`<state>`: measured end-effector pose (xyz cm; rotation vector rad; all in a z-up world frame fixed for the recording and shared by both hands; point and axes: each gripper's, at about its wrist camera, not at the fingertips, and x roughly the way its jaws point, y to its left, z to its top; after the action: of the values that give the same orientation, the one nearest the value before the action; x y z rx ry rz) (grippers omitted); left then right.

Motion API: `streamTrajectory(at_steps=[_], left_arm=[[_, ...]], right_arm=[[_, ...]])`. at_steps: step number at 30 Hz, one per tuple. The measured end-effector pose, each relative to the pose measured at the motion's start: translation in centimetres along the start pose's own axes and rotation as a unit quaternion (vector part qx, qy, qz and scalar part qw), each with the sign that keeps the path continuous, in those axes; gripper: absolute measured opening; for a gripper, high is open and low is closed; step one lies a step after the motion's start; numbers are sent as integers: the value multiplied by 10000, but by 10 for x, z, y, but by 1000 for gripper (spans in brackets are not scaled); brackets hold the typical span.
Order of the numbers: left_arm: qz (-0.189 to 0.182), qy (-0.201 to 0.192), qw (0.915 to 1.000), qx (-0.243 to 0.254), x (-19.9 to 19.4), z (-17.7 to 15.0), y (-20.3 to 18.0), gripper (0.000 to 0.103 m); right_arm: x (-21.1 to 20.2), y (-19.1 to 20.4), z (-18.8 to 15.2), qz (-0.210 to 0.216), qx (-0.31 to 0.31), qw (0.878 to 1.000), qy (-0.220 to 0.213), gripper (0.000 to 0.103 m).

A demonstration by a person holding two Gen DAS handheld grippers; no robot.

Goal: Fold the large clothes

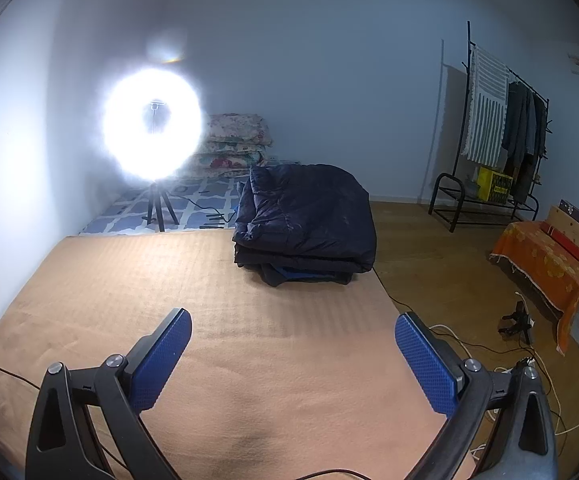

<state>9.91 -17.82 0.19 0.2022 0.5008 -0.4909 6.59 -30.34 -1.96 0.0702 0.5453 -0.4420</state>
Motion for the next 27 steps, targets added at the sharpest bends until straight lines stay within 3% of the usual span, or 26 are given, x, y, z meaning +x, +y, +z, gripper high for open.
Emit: streamTrajectory(at_steps=[27], left_arm=[[117,-126,9998,62,0,-3,4,103]], right_arm=[[0,1,0,-2,-66,10000,17,103]])
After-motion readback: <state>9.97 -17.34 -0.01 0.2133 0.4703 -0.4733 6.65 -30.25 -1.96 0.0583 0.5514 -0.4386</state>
